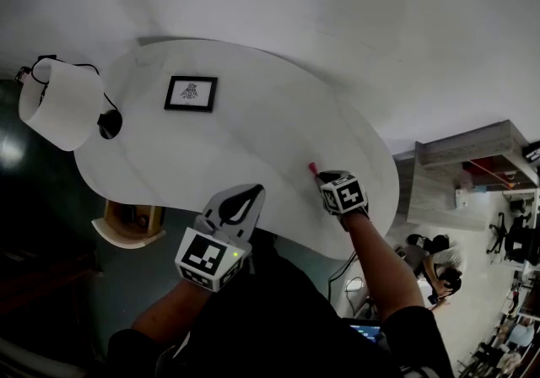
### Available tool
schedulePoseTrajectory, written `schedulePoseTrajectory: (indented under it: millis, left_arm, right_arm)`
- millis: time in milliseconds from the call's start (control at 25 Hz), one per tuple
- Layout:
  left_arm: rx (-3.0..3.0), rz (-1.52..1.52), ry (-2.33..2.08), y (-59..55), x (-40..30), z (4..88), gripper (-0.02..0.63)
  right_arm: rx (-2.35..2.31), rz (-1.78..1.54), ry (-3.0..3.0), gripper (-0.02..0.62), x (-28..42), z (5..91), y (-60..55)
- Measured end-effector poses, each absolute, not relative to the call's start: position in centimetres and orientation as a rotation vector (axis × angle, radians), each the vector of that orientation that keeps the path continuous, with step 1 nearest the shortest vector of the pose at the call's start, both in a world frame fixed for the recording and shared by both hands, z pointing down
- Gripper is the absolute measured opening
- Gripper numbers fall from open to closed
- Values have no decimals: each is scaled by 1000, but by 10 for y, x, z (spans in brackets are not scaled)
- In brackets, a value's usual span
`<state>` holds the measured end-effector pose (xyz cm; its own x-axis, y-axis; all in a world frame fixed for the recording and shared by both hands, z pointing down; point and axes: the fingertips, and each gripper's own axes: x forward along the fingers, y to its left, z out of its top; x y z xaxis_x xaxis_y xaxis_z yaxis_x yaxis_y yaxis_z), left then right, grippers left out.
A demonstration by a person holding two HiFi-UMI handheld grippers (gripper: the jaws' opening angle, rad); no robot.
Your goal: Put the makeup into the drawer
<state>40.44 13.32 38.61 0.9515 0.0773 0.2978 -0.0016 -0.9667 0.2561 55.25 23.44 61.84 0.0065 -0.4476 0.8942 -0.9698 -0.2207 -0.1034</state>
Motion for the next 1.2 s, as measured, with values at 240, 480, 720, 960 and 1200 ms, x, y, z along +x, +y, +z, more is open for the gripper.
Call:
schedulePoseTrajectory:
  millis: [240,480,720,960,1200]
  left_arm:
    - [2854,443,21,136,402,380,11]
    - [2866,450,-34,142,397,375,11]
    - [2872,442,-129,144,388,368,11]
    - [2871,386,-235,139,364,357,11]
    - [2862,327,-373,109,306,348,11]
  right_arm:
    - [1668,1170,-1458,48,553,619,236]
    - [1686,1147,-1512,47,553,617,237]
    - [1710,1112,-1632,46,550,594,227]
    - [1712,1069,-1744,46,533,558,208]
    - [1674,993,-1873,46,477,515,161]
